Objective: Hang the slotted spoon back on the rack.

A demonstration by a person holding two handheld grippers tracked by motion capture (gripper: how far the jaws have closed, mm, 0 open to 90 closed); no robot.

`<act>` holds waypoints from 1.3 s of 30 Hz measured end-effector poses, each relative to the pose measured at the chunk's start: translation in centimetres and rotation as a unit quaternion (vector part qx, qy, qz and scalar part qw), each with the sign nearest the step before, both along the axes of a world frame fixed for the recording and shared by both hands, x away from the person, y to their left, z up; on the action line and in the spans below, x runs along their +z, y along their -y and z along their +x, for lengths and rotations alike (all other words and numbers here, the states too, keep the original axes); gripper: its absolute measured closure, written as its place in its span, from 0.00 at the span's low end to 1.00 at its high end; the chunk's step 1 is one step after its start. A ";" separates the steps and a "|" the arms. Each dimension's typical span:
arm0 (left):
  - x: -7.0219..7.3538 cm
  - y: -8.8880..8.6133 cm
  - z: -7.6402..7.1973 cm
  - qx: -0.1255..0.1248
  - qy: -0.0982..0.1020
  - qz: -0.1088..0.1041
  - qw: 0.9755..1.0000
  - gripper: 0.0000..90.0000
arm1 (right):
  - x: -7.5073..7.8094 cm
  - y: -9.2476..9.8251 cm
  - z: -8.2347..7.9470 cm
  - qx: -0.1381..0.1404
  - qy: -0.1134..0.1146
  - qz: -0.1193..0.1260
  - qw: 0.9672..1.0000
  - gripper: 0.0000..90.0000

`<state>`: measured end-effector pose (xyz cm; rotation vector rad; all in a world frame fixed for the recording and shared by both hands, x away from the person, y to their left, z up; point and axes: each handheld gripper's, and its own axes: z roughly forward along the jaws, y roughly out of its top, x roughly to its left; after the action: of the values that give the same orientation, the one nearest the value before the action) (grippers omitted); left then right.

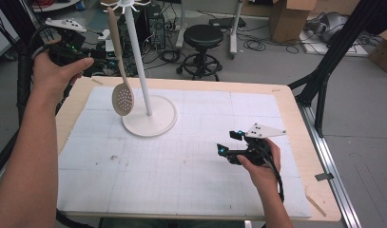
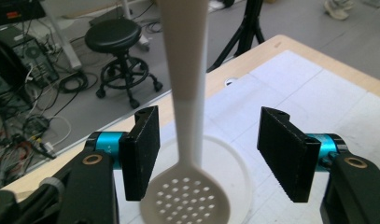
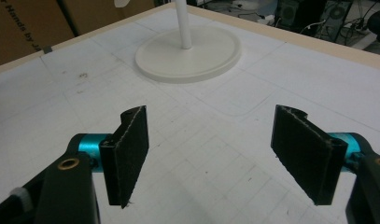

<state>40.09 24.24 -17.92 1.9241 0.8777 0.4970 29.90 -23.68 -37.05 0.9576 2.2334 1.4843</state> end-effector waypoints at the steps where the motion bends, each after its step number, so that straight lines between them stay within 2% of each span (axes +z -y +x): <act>1: -0.1 -0.1 -0.2 -0.006 0.001 -0.001 1.000 0.40 | 0.0 0.0 0.0 0.000 0.000 0.000 1.000 0.30; 7: -0.9 0.0 -1.2 -0.042 0.014 -0.020 0.999 0.34 | -0.1 -0.1 0.1 0.001 0.000 -0.001 1.000 0.30; 10: -1.6 0.2 -1.6 -0.061 0.022 -0.043 0.997 0.32 | -0.1 -0.1 0.1 0.002 0.000 -0.003 1.000 0.30; 15: -3.4 0.1 -2.1 -0.087 0.022 -0.074 0.993 0.26 | -0.1 0.0 0.0 -0.001 0.001 -0.001 1.000 0.30; 20: -5.1 0.0 -2.6 -0.090 0.024 -0.064 0.994 0.24 | -0.1 0.0 0.0 -0.001 0.000 -0.001 1.000 0.30; 24: -6.0 0.2 -3.6 -0.108 0.032 -0.064 0.992 0.23 | -0.1 0.0 0.1 0.000 0.001 -0.001 1.000 0.30; 28: -7.2 0.4 -4.5 -0.124 0.039 -0.076 0.989 0.23 | -0.2 0.0 0.1 0.000 0.001 -0.001 1.000 0.30; 35: -10.0 0.5 -5.2 -0.128 0.045 -0.086 0.987 0.22 | -0.2 0.0 0.0 0.000 0.001 -0.002 1.000 0.30; 39: -11.4 0.7 -5.5 -0.135 0.044 -0.076 0.987 0.21 | -0.2 0.0 0.0 -0.001 0.000 -0.002 1.000 0.30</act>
<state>34.55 23.50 -29.34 1.8307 0.5699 0.3406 29.93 -23.70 -37.28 0.9586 2.2337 1.4788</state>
